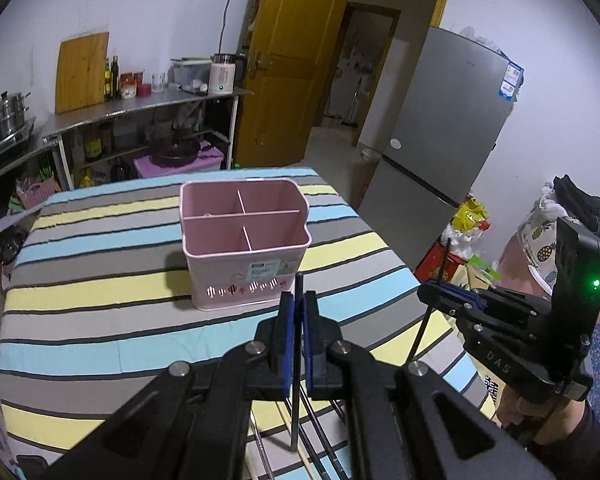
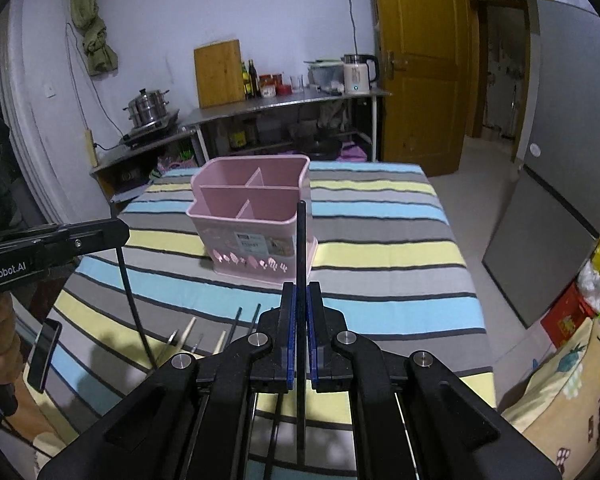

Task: Organize utensils
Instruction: 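Close the right tool on a black chopstick while the left tool grips another, then carry both black chopsticks over the pink basket and open both tools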

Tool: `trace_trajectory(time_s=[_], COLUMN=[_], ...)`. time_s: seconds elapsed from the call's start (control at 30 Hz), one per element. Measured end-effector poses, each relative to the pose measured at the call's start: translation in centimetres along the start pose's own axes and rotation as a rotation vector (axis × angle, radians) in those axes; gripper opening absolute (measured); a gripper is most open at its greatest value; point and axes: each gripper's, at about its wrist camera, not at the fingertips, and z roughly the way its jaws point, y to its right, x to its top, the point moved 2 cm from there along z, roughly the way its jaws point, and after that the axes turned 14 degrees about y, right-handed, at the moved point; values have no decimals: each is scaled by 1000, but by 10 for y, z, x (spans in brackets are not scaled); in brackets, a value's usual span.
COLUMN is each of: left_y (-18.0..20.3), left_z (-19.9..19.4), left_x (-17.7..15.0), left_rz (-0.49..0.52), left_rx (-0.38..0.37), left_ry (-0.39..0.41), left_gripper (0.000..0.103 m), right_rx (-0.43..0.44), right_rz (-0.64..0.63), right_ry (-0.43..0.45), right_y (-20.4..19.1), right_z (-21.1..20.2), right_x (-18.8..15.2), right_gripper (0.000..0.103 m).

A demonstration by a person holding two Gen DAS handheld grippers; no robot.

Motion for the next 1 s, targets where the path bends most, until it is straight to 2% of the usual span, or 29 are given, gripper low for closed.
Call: trace_trajectory(time_s=[0.53, 0.83, 1.0], left_y=[-8, -29, -38], left_z=[-25, -20, -18], left_x=[19, 49, 79], left_rz=[22, 11, -2], left_rx=[2, 15, 13], left_ry=[49, 78, 126], left_gripper=[4, 4, 4], right_rx=[3, 39, 61], right_rz=[9, 34, 63], right_ry=[83, 127, 173], right_y=[-20, -35, -42], right_z=[-26, -8, 3], right_x=[24, 54, 80], right_gripper=[4, 4, 4])
